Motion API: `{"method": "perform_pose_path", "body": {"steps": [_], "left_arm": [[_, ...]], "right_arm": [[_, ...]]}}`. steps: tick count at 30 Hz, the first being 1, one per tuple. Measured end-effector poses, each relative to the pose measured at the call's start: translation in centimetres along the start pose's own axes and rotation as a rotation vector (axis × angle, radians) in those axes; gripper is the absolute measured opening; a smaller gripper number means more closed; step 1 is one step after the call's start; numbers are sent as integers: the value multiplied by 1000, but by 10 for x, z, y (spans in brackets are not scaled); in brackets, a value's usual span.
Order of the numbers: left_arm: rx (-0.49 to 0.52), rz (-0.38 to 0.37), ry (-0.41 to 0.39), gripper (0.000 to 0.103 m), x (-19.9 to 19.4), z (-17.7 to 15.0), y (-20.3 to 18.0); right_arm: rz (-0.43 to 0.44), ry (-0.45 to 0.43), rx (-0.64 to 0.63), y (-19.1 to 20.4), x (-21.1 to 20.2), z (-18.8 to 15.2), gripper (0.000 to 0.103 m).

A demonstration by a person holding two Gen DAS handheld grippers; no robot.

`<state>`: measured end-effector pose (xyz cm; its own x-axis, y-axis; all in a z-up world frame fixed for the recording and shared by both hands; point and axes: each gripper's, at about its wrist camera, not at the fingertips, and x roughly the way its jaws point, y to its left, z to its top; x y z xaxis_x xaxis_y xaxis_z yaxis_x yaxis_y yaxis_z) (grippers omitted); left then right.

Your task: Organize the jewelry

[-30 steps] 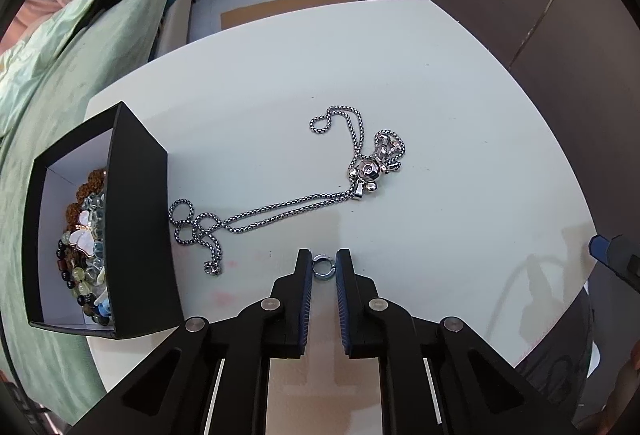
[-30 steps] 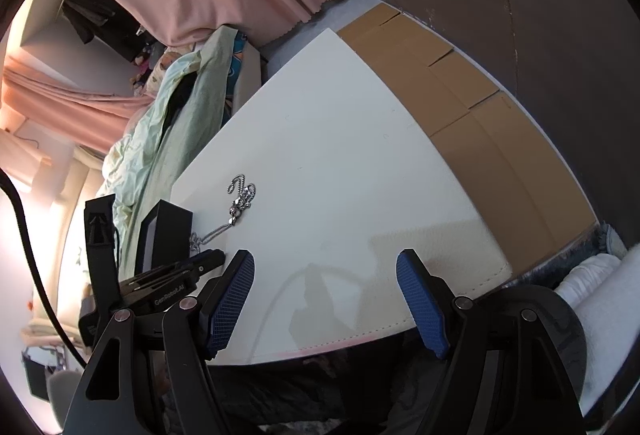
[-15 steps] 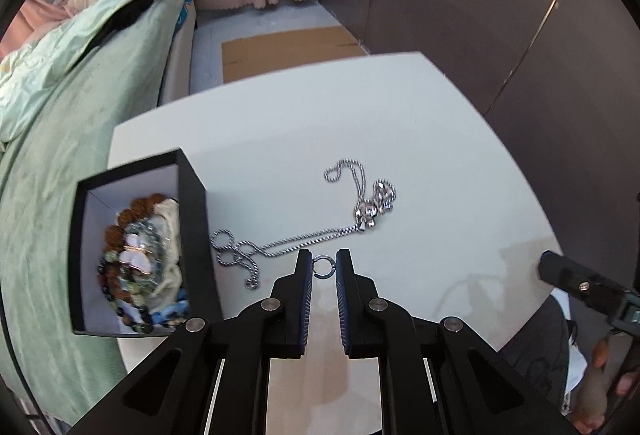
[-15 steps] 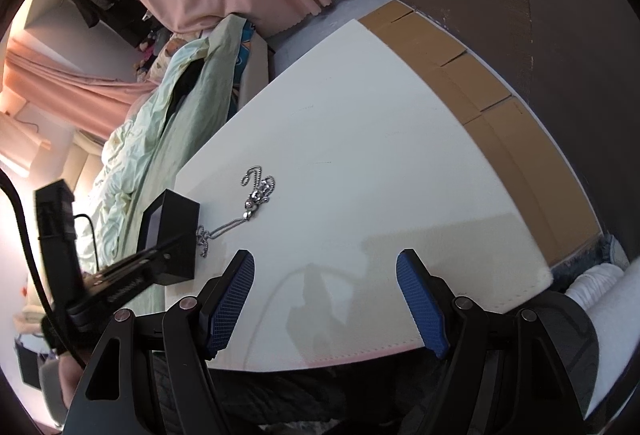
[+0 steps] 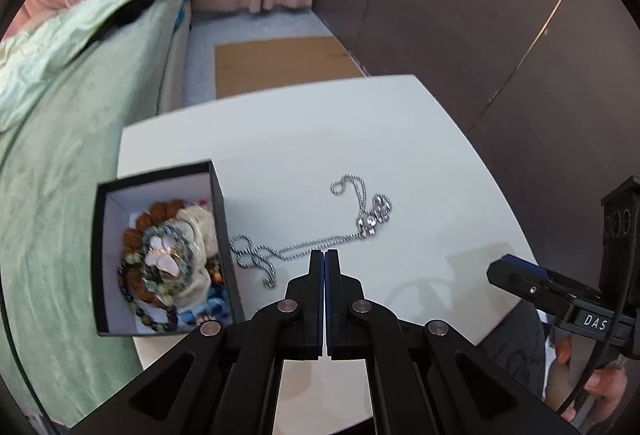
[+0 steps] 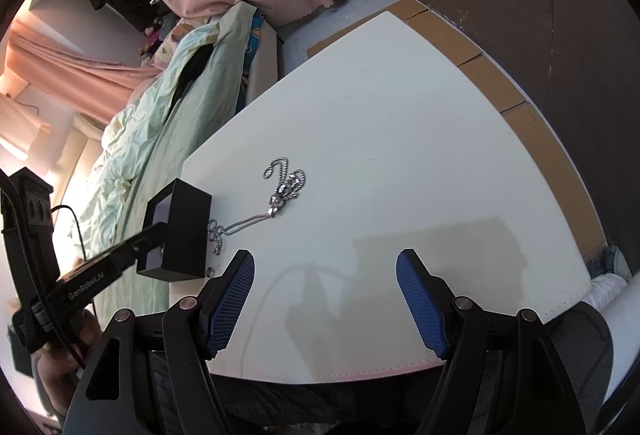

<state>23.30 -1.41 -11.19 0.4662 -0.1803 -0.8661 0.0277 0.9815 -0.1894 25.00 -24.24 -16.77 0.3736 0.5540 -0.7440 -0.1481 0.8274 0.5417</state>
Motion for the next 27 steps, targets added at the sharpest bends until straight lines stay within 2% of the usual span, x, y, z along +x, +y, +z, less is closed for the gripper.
{"method": "perform_pose_path", "body": {"steps": [5,13,15,16,17,18,19,24,27], "left_arm": [[-8,-26,65,1,12,-6,5],[-21,-3,123,4,28,-25,1],[-19,5,129,13,31,-30,-2],[-23,9,129,28,31,-33,-2],[-32,12,126,37,31,-35,-2],[-46,17,114,52,30,-37,0],[-58,25,101,56,28,-39,2],[-175,31,39,55,18,-45,26],[-186,32,50,54,22,-45,27]], "right_arm": [[-1,9,4,-2,3,-3,74],[-3,10,28,-14,0,-7,74],[4,7,37,-18,-1,-7,74],[5,6,39,-19,-2,-8,74],[7,6,40,-19,-2,-7,74],[10,5,40,-19,-3,-8,74],[13,5,40,-20,-3,-8,74],[23,2,51,-27,-7,-10,74],[31,-1,53,-29,-8,-11,74]]}}
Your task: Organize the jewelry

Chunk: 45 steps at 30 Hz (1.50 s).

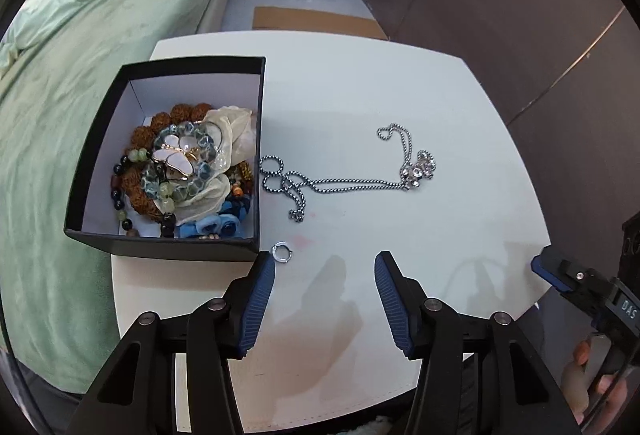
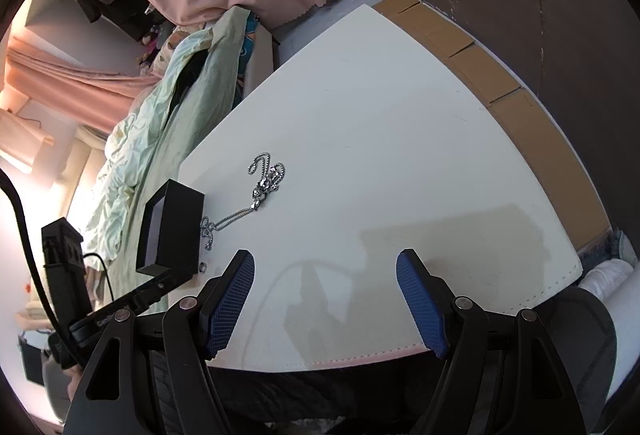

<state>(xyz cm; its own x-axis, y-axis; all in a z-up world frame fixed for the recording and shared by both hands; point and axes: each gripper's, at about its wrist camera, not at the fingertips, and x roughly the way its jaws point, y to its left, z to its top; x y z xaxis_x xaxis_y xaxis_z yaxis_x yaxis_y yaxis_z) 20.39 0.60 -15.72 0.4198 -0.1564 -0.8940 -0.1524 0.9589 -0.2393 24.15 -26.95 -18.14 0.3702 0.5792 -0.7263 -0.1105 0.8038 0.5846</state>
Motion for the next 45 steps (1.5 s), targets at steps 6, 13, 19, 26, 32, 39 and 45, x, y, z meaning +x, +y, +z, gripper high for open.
{"method": "perform_pose_path", "body": {"steps": [6,13,19,26,32,39,45], "left_arm": [[-12,45,4,42,11,5,1],[0,119,-12,42,20,5,2],[15,156,-19,35,25,2,1],[17,219,-25,13,23,1,5],[-10,165,-16,13,17,1,11],[-12,97,-57,13,-10,7,9],[-17,50,-105,13,-37,19,10]], "right_arm": [[9,-11,4,-3,-6,1,74],[7,-16,26,-11,-8,1,74],[7,-15,27,-12,-7,0,74],[6,-6,27,-10,-4,-2,74],[3,4,11,-3,0,-1,74],[-3,32,-29,16,15,3,74],[1,56,-45,37,34,16,74]]}}
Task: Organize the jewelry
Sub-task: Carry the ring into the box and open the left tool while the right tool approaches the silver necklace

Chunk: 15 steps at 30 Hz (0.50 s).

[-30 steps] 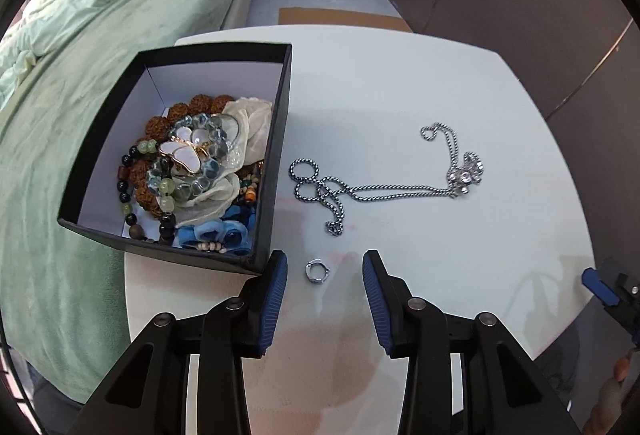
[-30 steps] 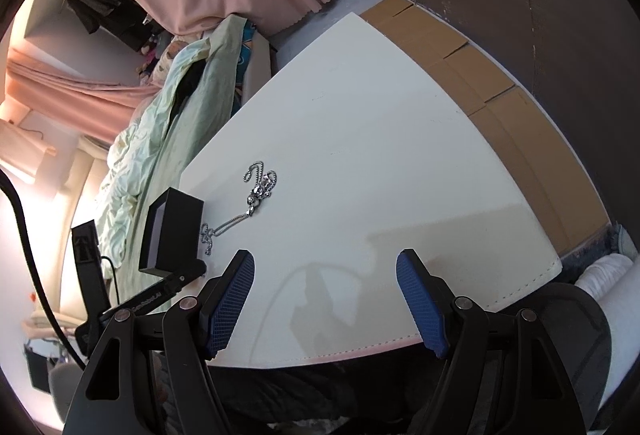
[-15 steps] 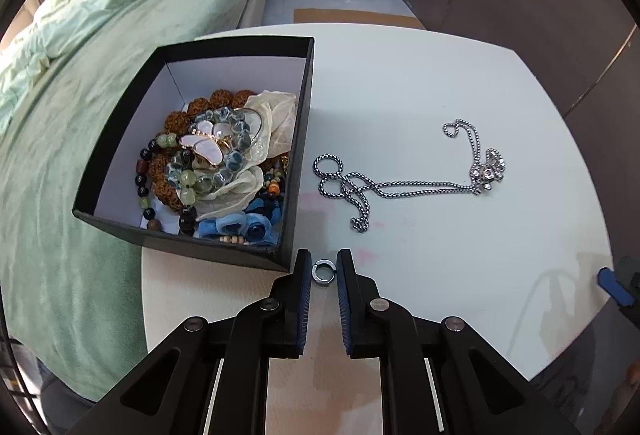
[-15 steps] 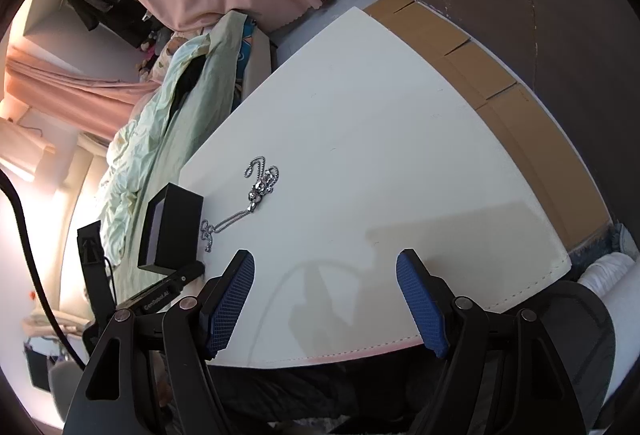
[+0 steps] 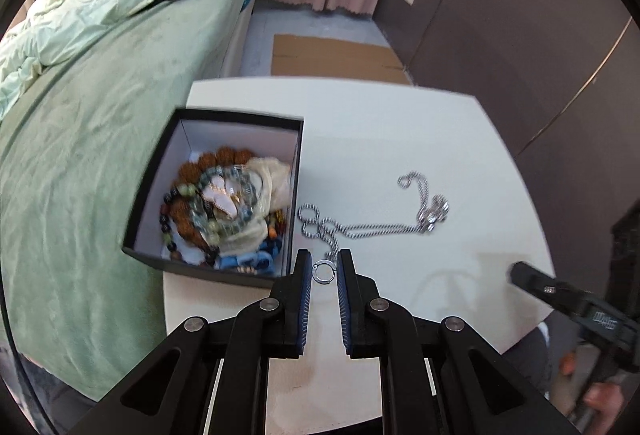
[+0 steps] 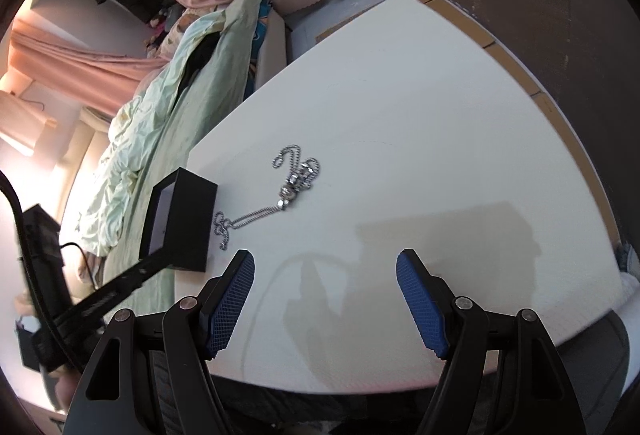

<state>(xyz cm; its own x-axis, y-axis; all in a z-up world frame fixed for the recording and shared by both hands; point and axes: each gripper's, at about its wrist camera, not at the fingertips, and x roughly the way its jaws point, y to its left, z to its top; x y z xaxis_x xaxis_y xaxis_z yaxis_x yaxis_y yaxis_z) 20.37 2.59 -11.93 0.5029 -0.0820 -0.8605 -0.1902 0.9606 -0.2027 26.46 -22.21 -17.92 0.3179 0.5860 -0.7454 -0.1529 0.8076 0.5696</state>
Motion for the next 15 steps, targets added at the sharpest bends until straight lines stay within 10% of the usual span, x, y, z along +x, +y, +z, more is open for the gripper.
{"method": "perform_pose_path", "body": {"steps": [9,15], "left_arm": [[-18,-5,-51,13,-18,26,23],[-43,-10,-51,13,-13,35,43]], "right_arm": [[-3,49,36,21,33,27,66],[-36,107,74,26,56,36,43]]}}
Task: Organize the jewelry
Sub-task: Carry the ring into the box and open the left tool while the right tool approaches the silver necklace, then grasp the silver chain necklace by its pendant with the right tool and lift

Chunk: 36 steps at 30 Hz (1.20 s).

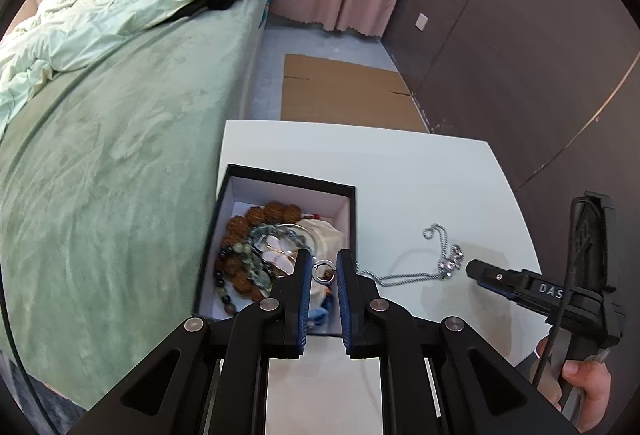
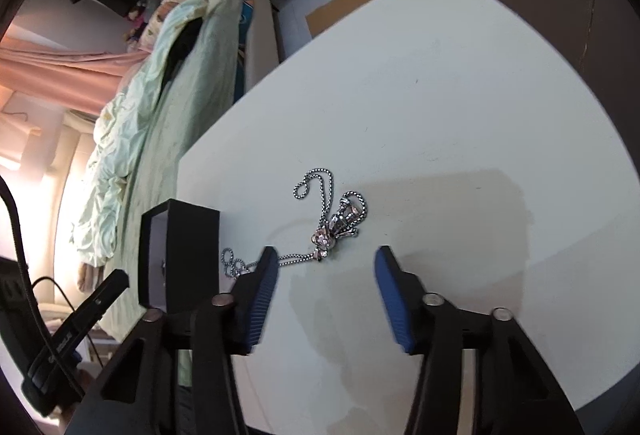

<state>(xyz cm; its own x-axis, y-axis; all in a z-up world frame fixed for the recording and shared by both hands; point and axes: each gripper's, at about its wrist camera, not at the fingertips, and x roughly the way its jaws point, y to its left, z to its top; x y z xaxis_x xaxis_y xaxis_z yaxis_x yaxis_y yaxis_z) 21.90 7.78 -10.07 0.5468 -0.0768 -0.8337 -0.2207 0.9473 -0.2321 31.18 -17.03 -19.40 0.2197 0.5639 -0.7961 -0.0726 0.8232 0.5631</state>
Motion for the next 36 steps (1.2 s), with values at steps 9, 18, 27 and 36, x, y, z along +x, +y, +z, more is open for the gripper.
{"method": "perform_pose_path", "body": {"steps": [9,18,27,36], "left_arm": [[-23,-41,16,13,12,3,13],[-90,-123,30,44,9,4,28],[-115,-105,-23,63,-9,0,42],[-130,-88,-56,63,-26,-1,50]], "right_arm": [[-73,12,-9,11,17,10,39],[-179,3,-95,28,24,12,16],[-110,-45,-116,33,0,7,15],[-48,-154,-206,73,-59,9,15]]}}
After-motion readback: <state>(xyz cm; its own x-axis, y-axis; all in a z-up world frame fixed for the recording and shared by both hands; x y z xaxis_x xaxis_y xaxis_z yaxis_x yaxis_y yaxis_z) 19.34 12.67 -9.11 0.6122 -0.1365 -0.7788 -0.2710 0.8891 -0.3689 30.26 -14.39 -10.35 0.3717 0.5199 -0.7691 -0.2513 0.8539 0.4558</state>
